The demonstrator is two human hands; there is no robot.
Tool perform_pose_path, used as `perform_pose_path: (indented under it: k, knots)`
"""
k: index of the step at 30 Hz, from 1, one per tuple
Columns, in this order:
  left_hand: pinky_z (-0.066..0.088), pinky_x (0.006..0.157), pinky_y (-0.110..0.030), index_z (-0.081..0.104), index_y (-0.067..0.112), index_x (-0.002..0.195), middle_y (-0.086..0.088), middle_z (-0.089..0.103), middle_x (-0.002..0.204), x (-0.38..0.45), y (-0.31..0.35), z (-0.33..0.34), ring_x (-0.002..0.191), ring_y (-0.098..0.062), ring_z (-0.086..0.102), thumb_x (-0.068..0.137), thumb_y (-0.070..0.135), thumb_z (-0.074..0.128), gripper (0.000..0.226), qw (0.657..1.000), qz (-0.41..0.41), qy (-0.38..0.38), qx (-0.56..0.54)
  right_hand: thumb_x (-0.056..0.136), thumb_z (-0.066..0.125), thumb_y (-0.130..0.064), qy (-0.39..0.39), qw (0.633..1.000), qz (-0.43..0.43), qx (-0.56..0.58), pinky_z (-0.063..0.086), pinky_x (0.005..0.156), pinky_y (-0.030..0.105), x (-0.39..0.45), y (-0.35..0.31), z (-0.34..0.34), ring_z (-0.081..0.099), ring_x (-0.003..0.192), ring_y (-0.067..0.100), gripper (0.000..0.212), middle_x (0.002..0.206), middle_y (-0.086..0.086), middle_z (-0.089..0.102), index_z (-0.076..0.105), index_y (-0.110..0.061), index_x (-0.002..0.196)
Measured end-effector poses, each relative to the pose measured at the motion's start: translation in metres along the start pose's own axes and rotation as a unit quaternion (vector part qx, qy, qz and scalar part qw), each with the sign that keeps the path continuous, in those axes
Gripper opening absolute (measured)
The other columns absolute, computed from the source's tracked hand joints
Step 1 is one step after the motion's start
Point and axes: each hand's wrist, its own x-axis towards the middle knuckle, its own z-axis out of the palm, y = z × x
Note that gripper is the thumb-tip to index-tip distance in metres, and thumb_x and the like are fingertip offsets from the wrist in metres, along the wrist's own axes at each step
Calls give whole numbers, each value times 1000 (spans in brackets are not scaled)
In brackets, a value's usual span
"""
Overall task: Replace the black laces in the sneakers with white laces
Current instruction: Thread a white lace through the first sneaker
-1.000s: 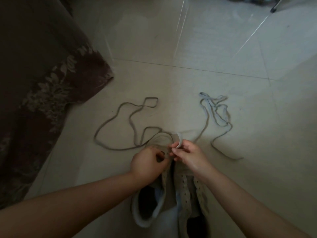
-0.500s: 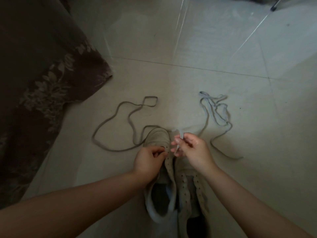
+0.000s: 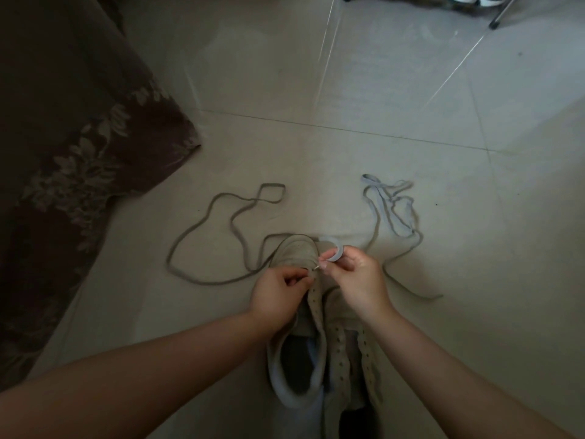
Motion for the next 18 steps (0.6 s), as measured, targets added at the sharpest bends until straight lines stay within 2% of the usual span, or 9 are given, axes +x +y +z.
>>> perform_pose_path:
  k: [1, 4, 5, 7, 9, 13, 16, 18]
  knots:
    - [44, 67, -18, 74, 7, 91, -3, 65, 74, 0, 0, -1, 68, -6, 56, 83, 8, 67, 11, 1000, 3, -1, 1, 80, 67, 3, 1, 1000, -5, -12, 50, 75, 15, 0, 0, -1, 66, 73, 2, 25, 77, -2, 70, 63, -20, 74]
    - [41, 64, -4, 74, 9, 95, 9, 65, 73, 1, 0, -2, 59, 14, 55, 83, 2, 63, 18, 1000, 14, -10, 11, 79, 68, 4, 2, 999, -21, -33, 50, 74, 13, 0, 0, -2, 66, 73, 3, 27, 76, -4, 70, 63, -22, 73]
    - [41, 62, -4, 75, 10, 96, 11, 64, 70, 2, -1, -2, 58, 14, 55, 82, 2, 64, 19, 1000, 17, -12, 17, 79, 68, 5, 0, 999, -23, -31, 50, 74, 13, 1, 0, -2, 66, 72, 2, 28, 76, -4, 69, 63, -22, 73]
    - [43, 62, -13, 75, 14, 94, 12, 63, 66, 2, -2, -2, 58, 8, 55, 81, 6, 68, 18, 999, 16, -5, 27, 78, 68, 7, -9, 1000, -19, -23, 50, 75, 14, 1, 1, -1, 66, 73, 4, 30, 76, -3, 70, 64, -21, 72]
    - [45, 65, -19, 76, 16, 92, 10, 67, 69, 3, -2, 0, 55, 8, 55, 79, 9, 71, 15, 1000, 6, 13, 22, 77, 69, 7, -10, 999, -22, -32, 50, 75, 14, 0, 3, 2, 66, 74, 5, 31, 77, -4, 70, 63, -23, 71]
    - [43, 62, -14, 77, 19, 88, 10, 65, 69, 1, -1, 5, 55, 8, 53, 79, 14, 72, 12, 999, 8, 43, 25, 77, 71, -1, 13, 995, -35, -94, 46, 72, 11, 1, 8, 5, 64, 72, 0, 31, 74, -10, 69, 63, -29, 69]
    - [36, 56, -9, 76, 24, 92, 12, 61, 71, -1, -1, 5, 59, 3, 51, 80, 19, 71, 14, 995, 27, 61, 77, 77, 71, 2, 1, 998, -12, -62, 48, 74, 16, 4, 8, 5, 64, 73, 2, 30, 75, -8, 69, 65, -27, 70]
    - [42, 61, -11, 75, 26, 95, 11, 65, 78, -1, -4, 5, 66, 0, 56, 80, 20, 71, 17, 994, 51, 55, 84, 77, 71, 2, 2, 998, -13, -58, 49, 76, 17, 1, 8, 9, 65, 74, 5, 30, 77, -6, 70, 67, -28, 72]
